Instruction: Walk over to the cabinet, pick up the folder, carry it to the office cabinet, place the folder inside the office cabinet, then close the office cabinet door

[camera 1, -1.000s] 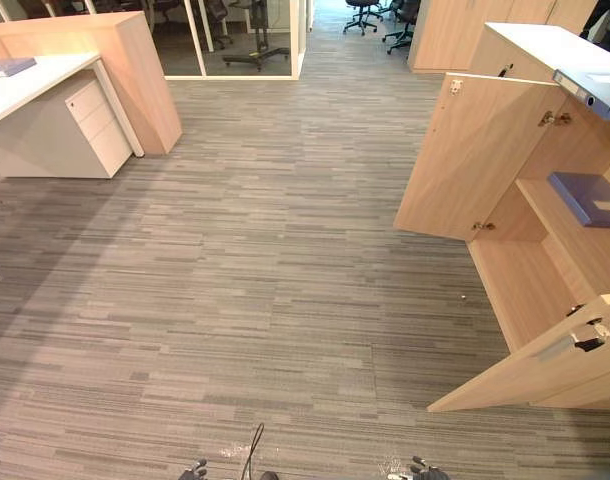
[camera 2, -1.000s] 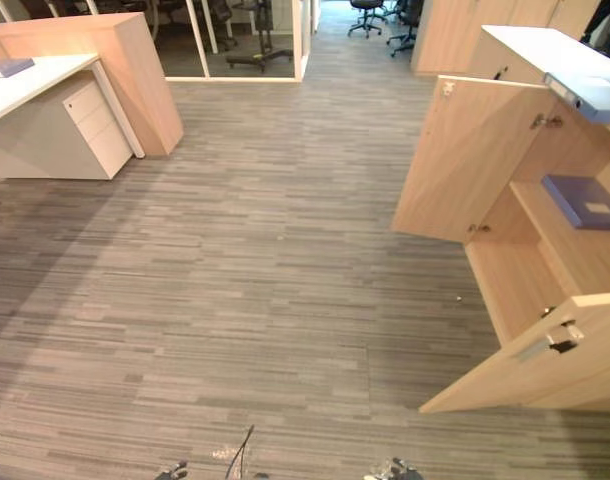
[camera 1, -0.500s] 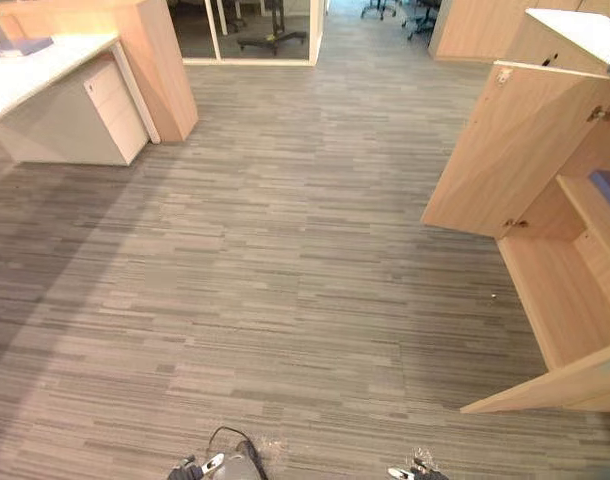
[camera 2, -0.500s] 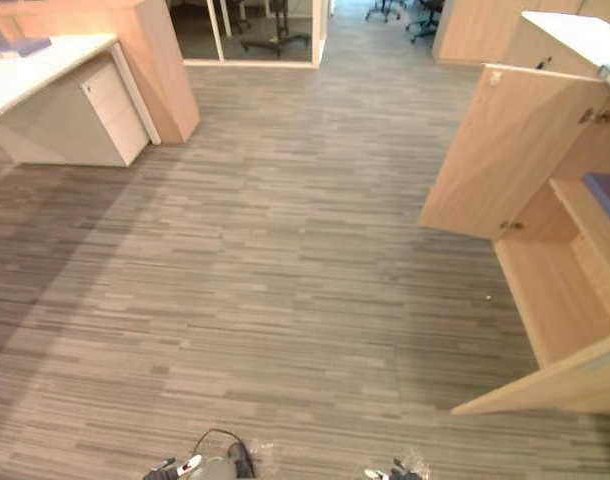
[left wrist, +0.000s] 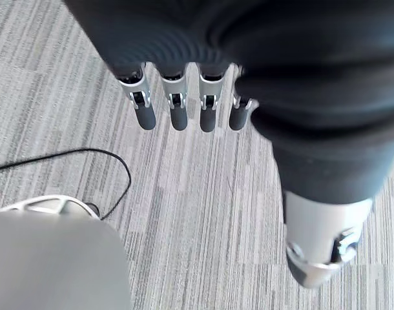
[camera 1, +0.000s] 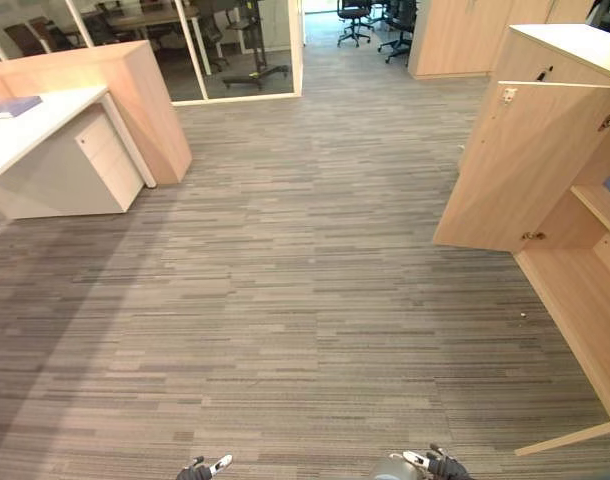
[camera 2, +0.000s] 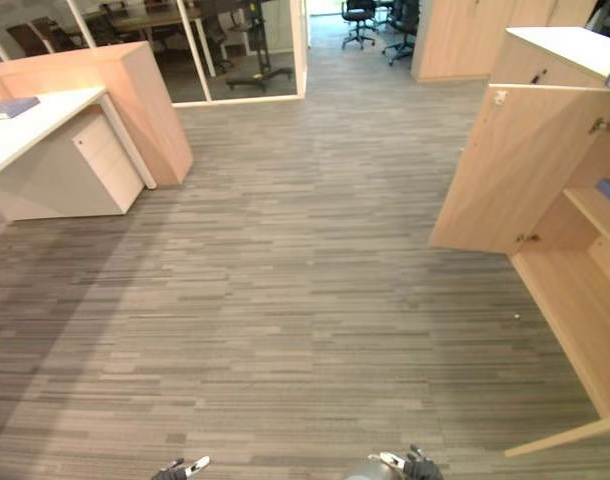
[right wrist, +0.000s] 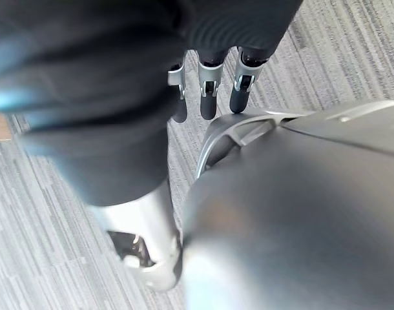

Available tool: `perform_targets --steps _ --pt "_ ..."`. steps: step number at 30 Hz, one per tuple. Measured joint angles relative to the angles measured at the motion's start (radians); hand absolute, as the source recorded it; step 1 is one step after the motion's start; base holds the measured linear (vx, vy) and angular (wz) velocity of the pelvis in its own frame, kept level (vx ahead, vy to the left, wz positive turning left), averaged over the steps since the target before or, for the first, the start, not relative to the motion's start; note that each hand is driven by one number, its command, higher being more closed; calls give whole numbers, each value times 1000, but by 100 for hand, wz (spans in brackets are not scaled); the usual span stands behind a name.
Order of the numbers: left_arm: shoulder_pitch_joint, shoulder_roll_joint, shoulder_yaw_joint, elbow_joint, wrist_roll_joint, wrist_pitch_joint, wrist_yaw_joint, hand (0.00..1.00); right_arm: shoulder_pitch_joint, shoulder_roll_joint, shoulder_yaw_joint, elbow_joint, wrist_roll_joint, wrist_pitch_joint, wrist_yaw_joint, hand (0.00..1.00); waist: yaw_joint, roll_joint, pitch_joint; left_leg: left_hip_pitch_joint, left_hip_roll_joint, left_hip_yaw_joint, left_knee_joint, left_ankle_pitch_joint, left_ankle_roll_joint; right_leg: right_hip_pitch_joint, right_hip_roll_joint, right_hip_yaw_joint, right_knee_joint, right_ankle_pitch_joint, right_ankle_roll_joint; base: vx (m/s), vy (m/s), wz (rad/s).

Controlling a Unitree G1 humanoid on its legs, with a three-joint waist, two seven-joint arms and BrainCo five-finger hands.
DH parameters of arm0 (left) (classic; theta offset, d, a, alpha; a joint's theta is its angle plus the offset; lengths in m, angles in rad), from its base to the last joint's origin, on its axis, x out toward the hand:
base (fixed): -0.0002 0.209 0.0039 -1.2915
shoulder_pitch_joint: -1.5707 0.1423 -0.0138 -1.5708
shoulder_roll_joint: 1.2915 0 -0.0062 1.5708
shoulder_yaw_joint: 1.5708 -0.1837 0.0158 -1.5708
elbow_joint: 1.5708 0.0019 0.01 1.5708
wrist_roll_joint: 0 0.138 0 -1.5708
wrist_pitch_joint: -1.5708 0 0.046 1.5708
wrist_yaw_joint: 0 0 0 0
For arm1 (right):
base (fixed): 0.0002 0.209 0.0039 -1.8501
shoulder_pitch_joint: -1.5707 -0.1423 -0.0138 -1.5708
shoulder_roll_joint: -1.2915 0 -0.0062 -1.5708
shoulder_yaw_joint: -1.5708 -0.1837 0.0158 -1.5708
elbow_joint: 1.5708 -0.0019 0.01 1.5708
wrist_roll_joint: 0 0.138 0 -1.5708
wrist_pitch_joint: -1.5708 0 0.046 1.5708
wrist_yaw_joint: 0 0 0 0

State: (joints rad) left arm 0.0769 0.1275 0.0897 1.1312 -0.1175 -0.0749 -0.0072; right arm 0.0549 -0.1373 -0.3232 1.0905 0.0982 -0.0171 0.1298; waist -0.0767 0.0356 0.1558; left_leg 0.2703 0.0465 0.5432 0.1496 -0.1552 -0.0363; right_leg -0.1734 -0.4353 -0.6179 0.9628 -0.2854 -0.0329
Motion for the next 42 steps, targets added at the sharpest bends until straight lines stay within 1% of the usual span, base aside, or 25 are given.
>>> perform_targets --steps 1,2,3,4,5,7,10,14,17,18,19,21,22,24,27,28,30,31,34,35,36,38,39,40,42 --pt "-11 -7 -3 1 0 -1 -1 0 -5 8 10 -1 1 0 1 0 -11 0 3 12 18 2 -7 11 -14 -23 37 -16 -156 2 5 228 -258 0" --pt "-21 -17 -21 5 4 -1 -2 0 -6 16 19 1 4 0 1 0 -18 -11 3 31 15 2 -25 15 -29 -30 61 -6 -371 68 16 224 -268 5" --pt "-25 -19 -27 4 5 -3 -3 0 0 23 22 4 4 1 1 0 -21 -32 -3 43 -3 3 -42 19 -45 -27 68 4 -491 178 11 260 -272 -12" --pt "-44 -67 -34 14 9 -5 -3 0 -11 3 16 11 19 4 1 0 -18 11 16 68 17 10 -79 9 -69 -20 115 14 -520 239 -27 226 -219 -34" --pt "-55 -89 -37 14 22 -6 -13 0 -30 -10 19 10 21 5 -1 0 -22 32 21 52 31 15 -96 13 -73 -22 153 13 -558 241 -32 199 -218 -40" --pt "-72 -91 -33 8 38 -8 -13 0 -35 -7 18 17 20 12 -1 0 -21 26 34 47 32 15 -139 43 -74 -17 171 12 -559 229 -45 17 -137 -16" --pt "-74 -100 -7 0 46 -12 -14 0 -24 3 8 21 22 18 -1 0 -24 23 41 59 43 38 -152 47 -86 -12 186 16 -535 189 -33 -26 -61 -9" --pt "-73 -91 15 1 55 -10 -12 0 -18 6 -3 23 32 19 1 0 -31 14 39 62 81 56 -109 -40 -74 -17 201 20 -494 148 -28 12 -62 -7" --pt "-62 -88 34 14 48 -6 -11 0 -5 6 -7 23 42 19 1 0 -34 26 30 24 172 80 71 -146 -46 2 244 25 -490 112 -30 111 -113 -18" --pt "-59 -77 57 26 43 -3 -14 0 2 12 -7 36 46 20 1 0 -26 18 30 -8 242 107 258 -153 -11 31 274 30 -501 94 -36 208 -145 -25" --pt "-62 -67 65 24 38 -2 -16 0 5 12 -8 49 49 21 1 0 -23 12 27 -35 282 107 358 -132 16 44 287 33 -511 92 -38 267 -186 -41" --pt "-50 -60 96 13 25 -2 -17 0 34 7 -12 64 53 23 -2 0 -13 6 27 -116 408 53 666 -4 41 131 352 67 -586 83 -53 254 -140 -48" --pt "-46 -60 99 13 23 -2 -17 0 37 7 -14 66 54 24 -2 0 -14 7 27 -136 419 37 727 -12 36 152 363 78 -603 83 -54 317 -49 -52" --pt "-46 -67 111 -6 12 -11 -16 0 38 7 -51 94 53 27 -3 0 -13 2 27 -226 392 -5 823 -62 11 214 387 131 -662 84 -53 267 -1 -55" --pt "-30 -67 123 -39 -3 -20 -10 0 39 16 -90 104 53 35 -3 0 -4 2 28 -315 348 -27 714 -84 4 260 400 193 -711 92 -39 193 75 -69" --pt "-32 -67 123 -48 -12 -23 -8 0 38 16 -91 103 53 35 -3 0 3 2 28 -360 309 -79 575 -84 -6 272 399 227 -726 94 -27 175 113 -92" --pt "-32 -69 123 -54 -15 -26 -1 0 35 24 -91 101 53 32 -3 0 10 1 28 -388 250 -194 261 -45 -70 282 393 274 -744 91 -6 203 147 -101" --pt "-33 -77 129 -52 -31 -28 7 0 35 26 -89 100 53 27 -3 0 12 2 28 -390 216 -295 20 21 -116 295 384 323 -747 78 25 218 163 -85" --pt "-33 -78 137 -40 -45 -32 14 0 55 30 -86 99 53 24 -5 0 13 2 27 -386 197 -324 5 74 -103 332 357 379 -748 52 82 318 232 -69" --pt "-32 -76 143 -37 -45 -31 14 0 61 32 -85 99 53 24 -5 0 12 -3 23 -372 166 -328 27 137 -82 349 324 409 -748 42 108 418 346 -69" --pt "-30 -78 145 -31 -45 -31 14 0 64 31 -86 100 53 24 -5 0 13 -3 9 -377 134 -321 69 175 -34 350 285 436 -745 27 136 428 367 -66" --pt "-28 -71 149 -21 -48 -31 14 0 66 50 -87 101 54 25 -2 0 15 -26 -18 -377 80 -251 128 105 26 344 203 463 -730 28 169 476 393 -69" --pt "-30 -66 143 -6 -49 -31 14 0 49 52 -89 100 56 24 -1 0 18 -24 -24 -345 49 -195 128 68 53 297 154 473 -644 43 173 430 339 -71" --pt "-30 -65 142 -1 -50 -31 14 0 46 52 -90 99 56 24 -2 0 20 -24 -25 -336 44 -183 123 64 58 284 145 475 -617 46 170 483 435 -80" --pt "-21 -57 126 7 -49 -29 15 0 37 43 -90 80 40 17 -3 0 28 -22 -33 -226 14 -107 45 42 78 185 77 414 -387 120 70 368 375 -70"
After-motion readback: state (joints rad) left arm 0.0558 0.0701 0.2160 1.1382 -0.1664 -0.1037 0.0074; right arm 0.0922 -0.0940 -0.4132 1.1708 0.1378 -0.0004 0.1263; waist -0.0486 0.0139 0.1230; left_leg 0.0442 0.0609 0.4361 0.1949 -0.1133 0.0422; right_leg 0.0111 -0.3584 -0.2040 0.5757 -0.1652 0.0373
